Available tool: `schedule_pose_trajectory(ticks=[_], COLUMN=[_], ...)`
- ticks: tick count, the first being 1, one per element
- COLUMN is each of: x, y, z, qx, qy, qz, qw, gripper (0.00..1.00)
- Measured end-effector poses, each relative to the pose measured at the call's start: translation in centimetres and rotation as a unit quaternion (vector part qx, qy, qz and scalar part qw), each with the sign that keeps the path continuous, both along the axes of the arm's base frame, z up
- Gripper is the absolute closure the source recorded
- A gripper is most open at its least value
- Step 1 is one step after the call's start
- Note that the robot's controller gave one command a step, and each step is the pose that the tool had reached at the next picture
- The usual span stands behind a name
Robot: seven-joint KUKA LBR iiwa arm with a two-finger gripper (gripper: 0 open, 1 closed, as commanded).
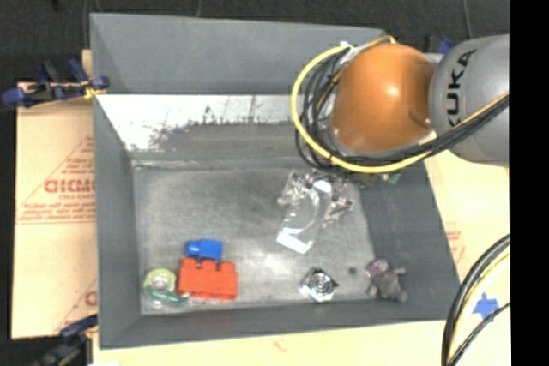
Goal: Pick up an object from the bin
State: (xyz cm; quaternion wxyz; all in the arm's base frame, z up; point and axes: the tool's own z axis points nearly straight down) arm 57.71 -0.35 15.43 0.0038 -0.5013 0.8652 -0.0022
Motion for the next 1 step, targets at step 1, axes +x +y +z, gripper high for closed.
schedule_pose_trajectory(ticks=[1], x=[0.06], y=[-0.11], z=[2.26], qx=[0.000], qy=[0.0026], qz=[-0.002], qw=[1.0000], gripper=[1.00])
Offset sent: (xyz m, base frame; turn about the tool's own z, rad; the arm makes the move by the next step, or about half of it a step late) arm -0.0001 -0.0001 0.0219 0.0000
